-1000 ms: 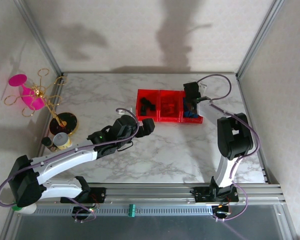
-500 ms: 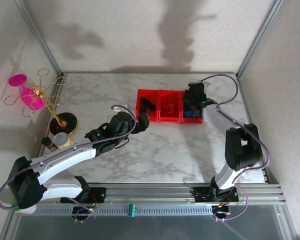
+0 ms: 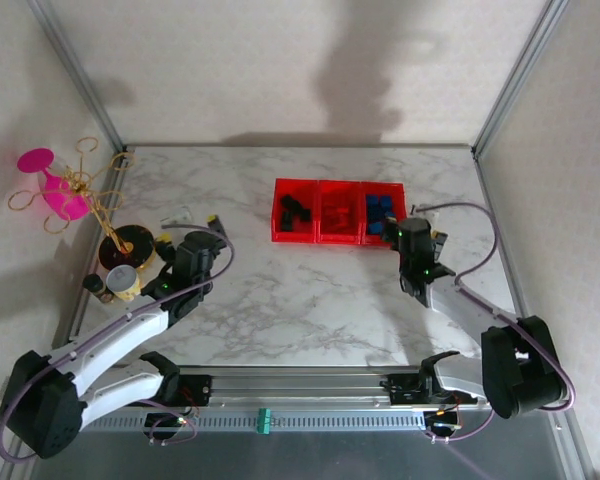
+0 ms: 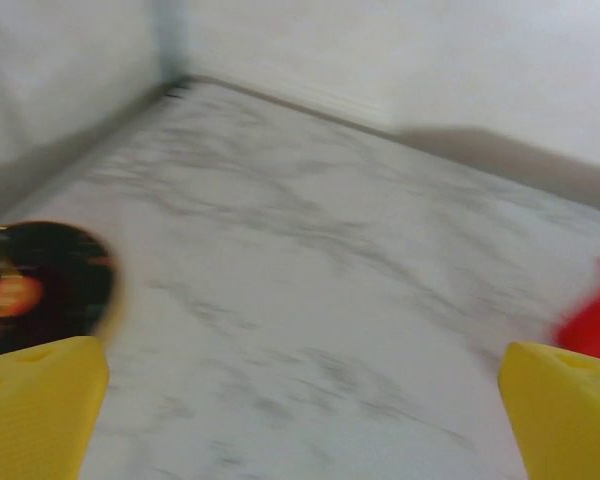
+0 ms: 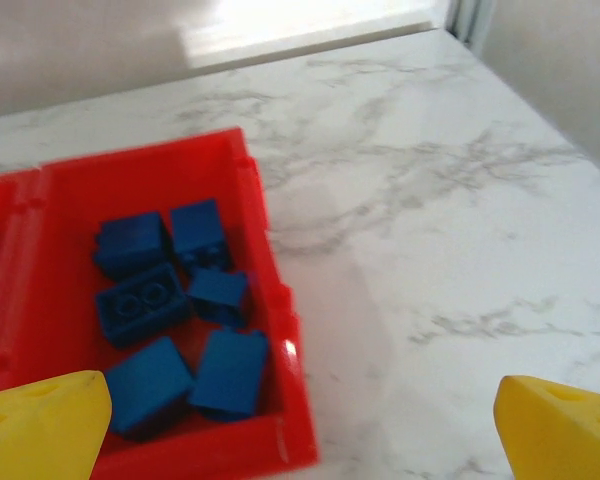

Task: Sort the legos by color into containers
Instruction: Reset both arms

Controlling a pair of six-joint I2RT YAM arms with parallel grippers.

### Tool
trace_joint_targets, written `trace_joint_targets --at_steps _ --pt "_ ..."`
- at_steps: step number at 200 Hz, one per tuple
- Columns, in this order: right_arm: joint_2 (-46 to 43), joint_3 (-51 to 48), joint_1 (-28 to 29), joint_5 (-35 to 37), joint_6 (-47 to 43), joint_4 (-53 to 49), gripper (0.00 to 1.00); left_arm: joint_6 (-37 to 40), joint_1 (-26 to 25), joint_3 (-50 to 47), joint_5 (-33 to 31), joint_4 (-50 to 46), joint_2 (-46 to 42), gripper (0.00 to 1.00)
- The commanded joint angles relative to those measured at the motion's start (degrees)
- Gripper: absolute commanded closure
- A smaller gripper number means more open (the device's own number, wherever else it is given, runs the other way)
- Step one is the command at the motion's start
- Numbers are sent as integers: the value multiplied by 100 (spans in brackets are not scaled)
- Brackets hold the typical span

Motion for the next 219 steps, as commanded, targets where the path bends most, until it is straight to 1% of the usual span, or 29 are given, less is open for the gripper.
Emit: trace_joint_targets --at_steps 1,4,11,23,28,39,51,62,74,83,90,99,114,122,133,140,144,154,156,163,219 --pt "-24 -484 -96 353 -621 1535 1 830 647 -584 -415 1543 74 0" --pt "-16 -432 -131 283 -608 1412 1 932 721 -695 -343 1761 84 1" --pt "42 -471 -162 189 -760 1668 1 1105 880 -981 -193 2346 121 1" --pt "87 -547 -173 99 -993 2007 1 1127 1137 -1367 176 3054 168 0" --pt "104 -610 -179 72 -1132 2228 1 1108 1228 -1487 436 3282 189 0" --pt "181 -859 -264 -22 -1445 2833 1 1110 1354 -1779 693 3917 336 0" --pt "323 -1073 -498 -249 -1464 3221 2 1289 1396 -1954 892 4515 624 0" --pt "532 -1275 -759 -578 -1340 3636 1 1511 1413 -2041 937 5048 1001 1" --pt "814 -1596 -994 -1004 -1314 4411 1 1597 1491 -2168 1122 5772 1443 0" --pt "858 -1491 -1035 -1160 -1370 4216 1 1496 1616 -2270 1435 6369 1694 1" --pt "954 -1490 -1065 -1243 -1492 4320 1 1521 1708 -2260 1770 6503 1794 0" --pt "975 -1500 -1081 -1406 -1651 4446 1 1555 1780 -2167 1902 6584 2005 0" --pt "1060 -1909 -1241 -1848 -1845 5400 1 1488 1931 -2081 2187 6795 2483 0" --pt "1292 -2090 -1466 -2115 -1647 5948 1 1471 1975 -2117 2333 7104 2763 1" --pt "1687 -2215 -1728 -2415 -1457 6533 1 1504 1992 -2109 2371 7415 3048 0" --pt "1894 -2206 -1762 -2517 -1490 6799 1 1499 2009 -2051 2434 7223 3006 0" --pt "1902 -2128 -1761 -2527 -1508 6716 1 1480 2015 -1997 2470 7015 2956 0" --pt "1817 -1657 -1764 -2380 -1421 5578 1 1446 2059 -1806 2461 6795 3028 0" --pt "1837 -1588 -1764 -2393 -1408 5475 1 1436 2063 -1777 2474 6722 3021 0" --pt "1847 -1676 -1835 -2477 -1380 5657 1 1399 2110 -1767 2571 6620 2981 0" --pt "1836 -1662 -1800 -2415 -1416 5632 1 1406 2107 -1769 2557 6660 2998 0"
